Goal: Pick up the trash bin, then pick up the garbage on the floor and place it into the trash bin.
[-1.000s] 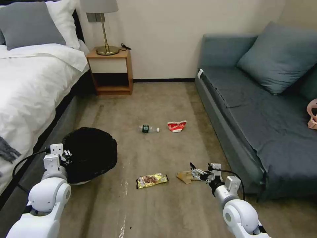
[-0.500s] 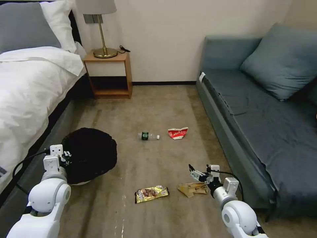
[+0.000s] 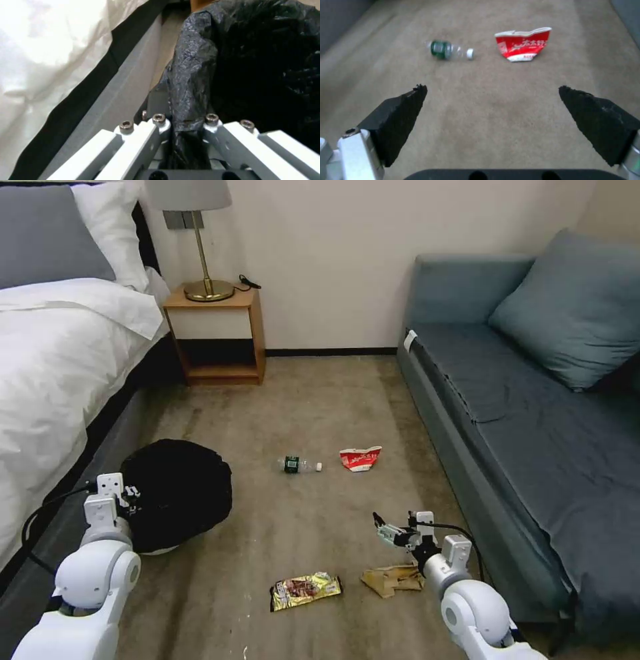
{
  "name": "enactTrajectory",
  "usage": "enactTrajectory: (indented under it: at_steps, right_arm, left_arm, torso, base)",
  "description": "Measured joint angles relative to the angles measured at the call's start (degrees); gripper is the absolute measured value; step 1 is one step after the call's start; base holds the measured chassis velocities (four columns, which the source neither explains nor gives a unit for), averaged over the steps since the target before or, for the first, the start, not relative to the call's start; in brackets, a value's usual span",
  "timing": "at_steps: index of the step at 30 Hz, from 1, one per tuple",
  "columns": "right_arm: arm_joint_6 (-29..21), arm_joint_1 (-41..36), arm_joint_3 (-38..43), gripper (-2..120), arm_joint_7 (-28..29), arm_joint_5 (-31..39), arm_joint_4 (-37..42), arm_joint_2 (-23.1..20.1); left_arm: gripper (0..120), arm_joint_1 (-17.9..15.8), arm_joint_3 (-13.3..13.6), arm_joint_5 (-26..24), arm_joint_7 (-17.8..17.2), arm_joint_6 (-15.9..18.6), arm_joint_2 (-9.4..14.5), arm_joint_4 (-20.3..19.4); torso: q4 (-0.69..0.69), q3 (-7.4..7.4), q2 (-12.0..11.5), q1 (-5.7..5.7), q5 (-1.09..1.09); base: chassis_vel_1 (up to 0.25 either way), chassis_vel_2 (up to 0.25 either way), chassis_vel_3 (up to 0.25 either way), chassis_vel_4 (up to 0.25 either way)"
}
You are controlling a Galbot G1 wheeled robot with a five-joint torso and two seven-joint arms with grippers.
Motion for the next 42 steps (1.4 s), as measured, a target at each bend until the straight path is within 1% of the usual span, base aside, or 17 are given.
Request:
enactTrajectory:
  at_steps: [1,2,3,4,6,10,12,17,19,20,22,23,25,26,29,34,42]
  right_arm:
    - [0.0,0.0,0.0,100,0.0,0.0,0.0,0.0]
    - [-0.6,2.3,-1.8,100,-1.1,0.0,-1.2,-3.4]
    - [-1.0,3.9,-3.3,100,-2.0,0.0,-2.0,-5.4]
    - [-1.0,3.9,-3.3,100,-2.0,0.0,-2.0,-5.4]
    - [-1.7,8.7,-8.4,100,-5.2,-0.2,-4.8,-9.8]
    - [-1.7,9.6,-9.5,100,-5.8,-0.2,-5.3,-10.4]
    - [-2.2,12.5,-13.3,100,-8.1,-0.2,-7.1,-11.9]
    - [-2.4,16.3,-18.0,100,-10.4,-0.2,-9.6,-13.2]
    - [-2.6,20.9,-23.9,100,-12.4,-0.2,-12.7,-13.7]
    - [-2.6,20.9,-23.9,100,-12.4,-0.2,-12.7,-13.7]
    - [-2.5,28.9,-32.6,100,-16.0,-0.7,-19.5,-12.9]
    - [-2.5,28.9,-32.6,100,-16.0,-0.7,-19.5,-12.9]
    - [-2.0,37.9,-40.8,100,-18.8,-1.1,-26.3,-10.4]
    - [-2.0,37.9,-40.8,100,-18.8,-1.1,-26.3,-10.4]
    - [-1.6,42.5,-50.0,100,-20.2,-0.7,-30.8,-8.2]
    - [-1.1,43.6,-56.2,100,-21.9,-0.8,-33.4,-6.6]
    - [-0.8,42.5,-56.3,100,-23.1,-1.1,-35.8,-4.3]
  left_arm:
    - [4,0.0,0.0,0.0,0.0,0.0,0.0,0.0]
    - [4,-0.5,0.4,0.5,0.5,-0.3,0.2,0.5]
    - [4,-0.5,0.5,1.0,0.9,-0.7,0.3,0.8]
    - [4,-0.5,0.5,1.0,0.9,-0.7,0.3,0.8]
    - [4,-0.2,0.5,2.1,1.5,-1.5,0.3,1.1]
    - [4,0.0,0.5,2.2,1.6,-1.6,0.3,1.1]
    - [4,0.7,0.2,2.7,1.6,-1.8,0.0,1.0]
    - [4,1.6,-0.2,3.2,1.6,-1.8,-0.4,0.5]
    - [4,2.3,-0.8,3.8,1.6,-1.7,-1.0,-0.3]
    - [4,2.3,-0.8,3.8,1.6,-1.7,-1.0,-0.3]
    - [4,3.1,-1.3,4.7,1.7,-1.9,-1.7,-1.2]
    - [4,3.1,-1.3,4.7,1.7,-1.9,-1.7,-1.2]
    - [4,4.6,-1.4,5.8,2.1,-2.9,-2.0,-2.5]
    - [4,4.6,-1.4,5.8,2.1,-2.9,-2.0,-2.5]
    - [4,6.0,-1.1,6.6,2.2,-3.4,-2.6,-4.2]
    - [4,5.5,-0.3,7.8,1.9,-3.5,-3.7,-4.5]
    - [4,6.9,-0.4,8.0,1.7,-2.6,-4.3,-7.5]
  torso:
    - [0.00,0.00,0.0,0.00,0.00]
    - [-0.02,0.00,0.0,0.00,-0.01]
    - [-0.01,0.00,0.0,0.00,-0.02]
    - [-0.01,0.00,0.0,0.00,-0.02]
    - [-0.01,0.00,0.0,0.00,0.00]
    - [0.00,0.00,0.0,0.00,0.00]
    - [0.00,0.00,0.0,0.00,0.00]
    - [0.00,0.00,0.0,0.00,-0.02]
    - [0.01,0.00,0.0,0.00,-0.01]
    - [0.01,0.00,0.0,0.00,-0.01]
    - [0.00,0.00,0.0,0.00,0.01]
    - [0.00,0.00,0.0,0.00,0.01]
    - [0.03,0.00,0.0,0.00,-0.02]
    - [0.03,0.00,0.0,0.00,-0.02]
    - [0.02,0.00,0.0,0.00,-0.02]
    - [0.00,0.00,0.0,0.00,-0.02]
    - [0.00,0.00,0.0,0.00,-0.01]
  base:
    - [0.000,0.000,0.000,0.000]
    - [0.000,0.000,0.000,0.000]
    - [0.000,0.000,0.000,0.000]
    - [0.000,0.000,0.000,0.000]
    - [0.000,0.000,0.000,0.000]
    - [0.000,0.000,0.000,0.000]
    - [0.000,0.000,0.000,0.000]
    - [0.000,0.000,0.000,0.000]
    - [0.000,0.000,0.000,0.000]
    - [0.000,0.000,0.000,0.000]
    - [0.000,0.000,0.000,0.000]
    - [0.000,0.000,0.000,0.000]
    - [0.000,0.000,0.000,0.000]
    - [0.000,0.000,0.000,0.000]
    - [0.000,0.000,0.000,0.000]
    - [0.000,0.000,0.000,0.000]
    - [0.000,0.000,0.000,0.000]
